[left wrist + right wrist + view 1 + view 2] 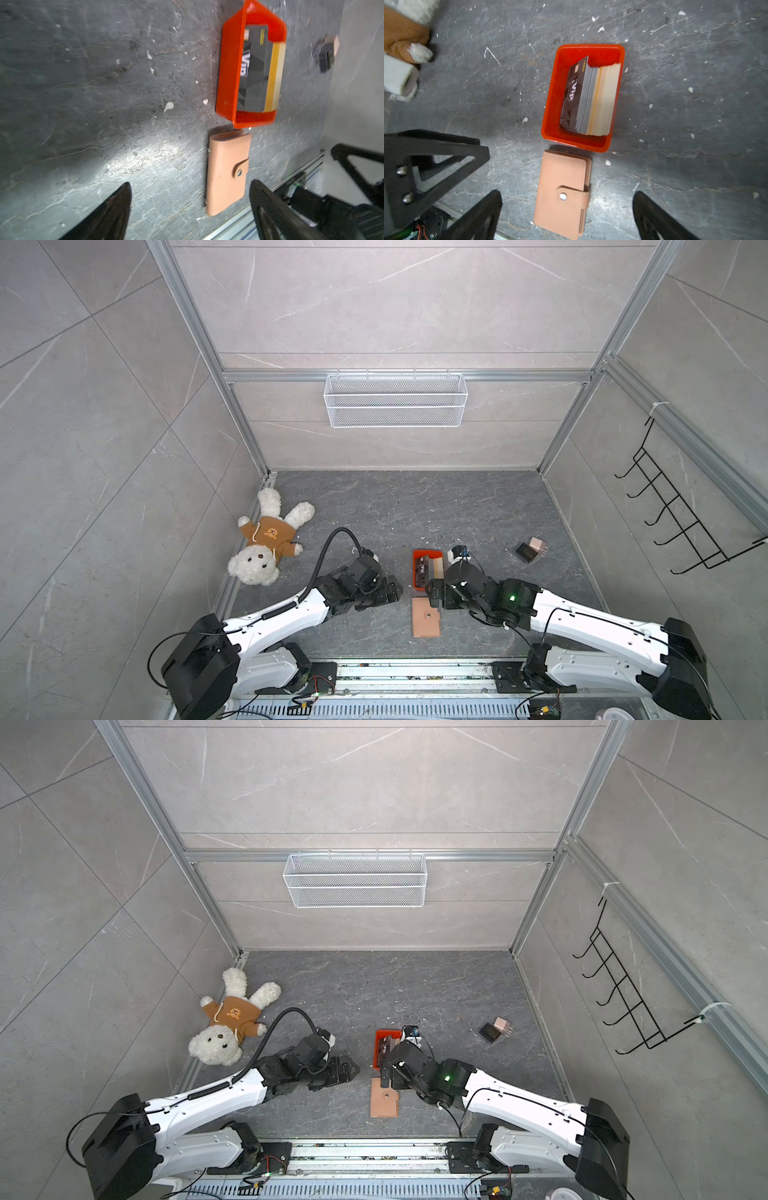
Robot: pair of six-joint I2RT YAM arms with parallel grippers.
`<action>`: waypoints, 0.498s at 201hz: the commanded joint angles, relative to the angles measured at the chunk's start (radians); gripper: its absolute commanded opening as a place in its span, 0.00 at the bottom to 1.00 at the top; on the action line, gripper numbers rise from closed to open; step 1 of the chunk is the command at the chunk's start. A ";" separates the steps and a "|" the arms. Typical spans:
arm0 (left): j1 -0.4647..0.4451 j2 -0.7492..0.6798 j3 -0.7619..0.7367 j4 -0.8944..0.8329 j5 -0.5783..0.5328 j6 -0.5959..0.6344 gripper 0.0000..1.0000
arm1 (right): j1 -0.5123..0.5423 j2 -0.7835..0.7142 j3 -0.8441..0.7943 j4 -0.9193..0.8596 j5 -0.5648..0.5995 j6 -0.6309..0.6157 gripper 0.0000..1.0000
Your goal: Put the credit cards into the card holder
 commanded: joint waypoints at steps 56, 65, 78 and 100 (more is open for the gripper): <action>0.240 -0.093 0.094 -0.184 -0.098 0.215 0.99 | -0.165 -0.115 -0.028 0.037 0.145 -0.185 1.00; 0.264 -0.089 0.105 -0.195 -0.130 0.246 0.99 | -0.193 -0.124 -0.034 0.053 0.170 -0.212 1.00; 0.294 -0.085 0.112 -0.191 -0.172 0.288 0.99 | -0.236 -0.129 -0.042 0.081 0.200 -0.255 1.00; 0.352 -0.086 0.103 -0.149 -0.233 0.381 0.99 | -0.340 -0.123 -0.045 0.131 0.159 -0.339 1.00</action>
